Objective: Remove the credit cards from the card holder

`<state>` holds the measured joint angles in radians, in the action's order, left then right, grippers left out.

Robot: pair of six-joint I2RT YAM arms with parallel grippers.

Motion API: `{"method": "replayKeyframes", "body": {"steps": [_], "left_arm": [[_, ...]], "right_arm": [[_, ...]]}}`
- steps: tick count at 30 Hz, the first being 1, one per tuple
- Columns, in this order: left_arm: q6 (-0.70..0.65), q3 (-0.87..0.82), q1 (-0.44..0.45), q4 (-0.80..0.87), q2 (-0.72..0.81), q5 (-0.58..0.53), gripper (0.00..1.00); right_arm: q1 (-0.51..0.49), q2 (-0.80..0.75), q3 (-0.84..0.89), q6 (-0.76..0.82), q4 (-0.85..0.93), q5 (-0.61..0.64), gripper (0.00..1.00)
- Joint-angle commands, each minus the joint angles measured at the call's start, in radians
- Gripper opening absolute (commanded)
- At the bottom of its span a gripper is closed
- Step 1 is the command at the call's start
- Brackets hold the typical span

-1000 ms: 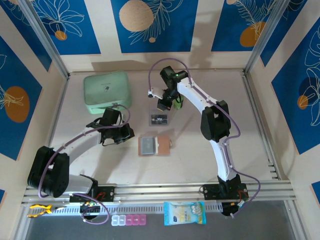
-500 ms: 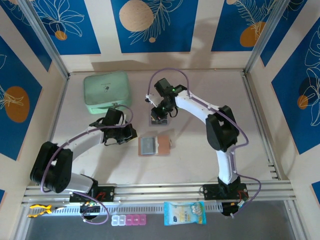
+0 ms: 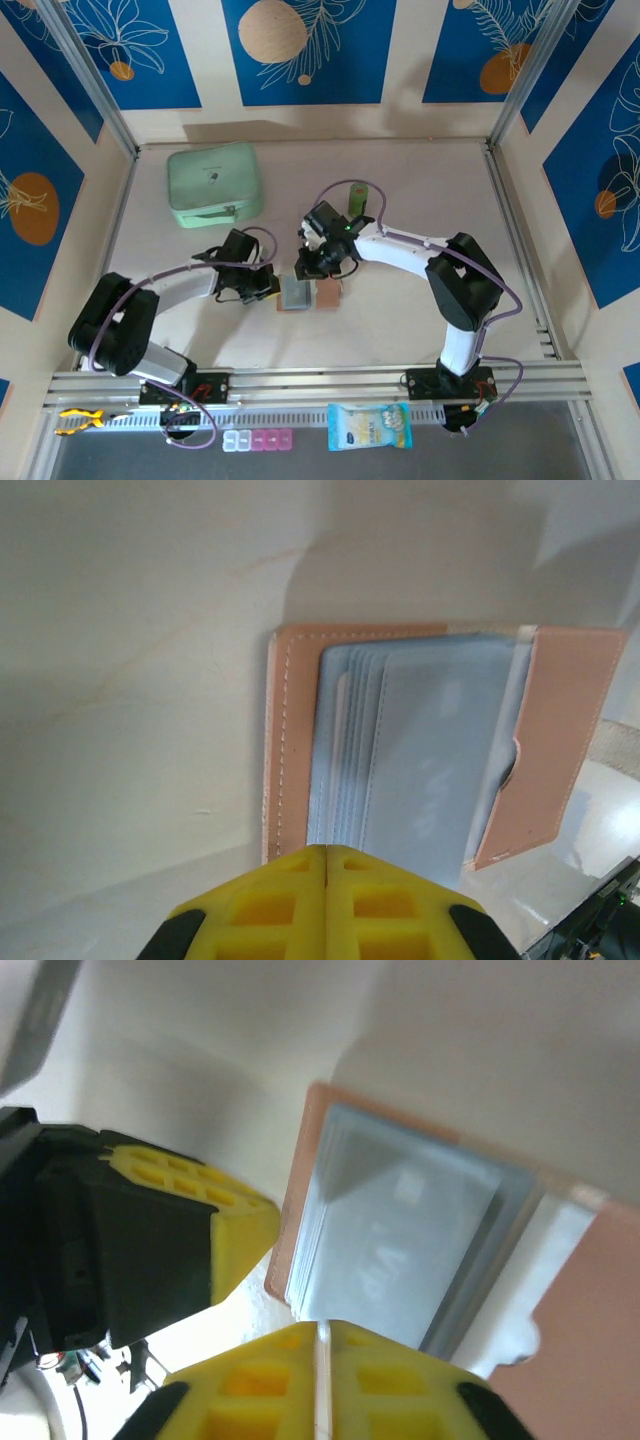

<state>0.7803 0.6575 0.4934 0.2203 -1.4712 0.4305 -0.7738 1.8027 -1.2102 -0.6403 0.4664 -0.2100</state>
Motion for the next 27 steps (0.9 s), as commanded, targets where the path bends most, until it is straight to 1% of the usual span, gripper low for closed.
{"method": "replayKeyframes", "body": {"steps": [1, 3, 5, 6, 8, 10, 13, 15, 20, 27], "left_arm": [[0.014, -0.015, 0.017, -0.016, -0.022, 0.011, 0.03], [0.011, -0.009, 0.019, 0.019, -0.027, -0.021, 0.03], [0.003, -0.007, 0.019, 0.041, -0.030, -0.048, 0.03], [0.000, -0.007, 0.019, 0.048, -0.033, -0.055, 0.03], [-0.003, -0.006, 0.019, 0.051, -0.041, -0.061, 0.03], [-0.002, -0.008, 0.019, 0.047, -0.049, -0.061, 0.02], [-0.001, -0.010, 0.018, 0.045, -0.054, -0.064, 0.02], [-0.004, -0.007, 0.019, 0.051, -0.055, -0.067, 0.02], [-0.006, -0.002, 0.018, 0.059, -0.054, -0.069, 0.02], [-0.008, 0.004, 0.018, 0.068, -0.055, -0.074, 0.02]], "right_arm": [[0.004, -0.011, 0.061, -0.127, -0.089, -0.080, 0.22], [0.004, -0.008, 0.089, -0.147, -0.119, -0.092, 0.28], [0.003, -0.003, 0.101, -0.156, -0.140, -0.104, 0.36], [0.004, -0.001, 0.106, -0.158, -0.149, -0.107, 0.39], [0.006, 0.004, 0.112, -0.163, -0.167, -0.114, 0.41], [0.013, 0.015, 0.109, -0.166, -0.172, -0.123, 0.40], [0.017, 0.030, 0.106, -0.168, -0.185, -0.133, 0.31], [0.019, 0.040, 0.105, -0.170, -0.189, -0.138, 0.28], [0.021, 0.064, 0.100, -0.171, -0.181, -0.137, 0.28], [0.026, 0.058, 0.112, -0.159, -0.122, -0.074, 0.28]]}}
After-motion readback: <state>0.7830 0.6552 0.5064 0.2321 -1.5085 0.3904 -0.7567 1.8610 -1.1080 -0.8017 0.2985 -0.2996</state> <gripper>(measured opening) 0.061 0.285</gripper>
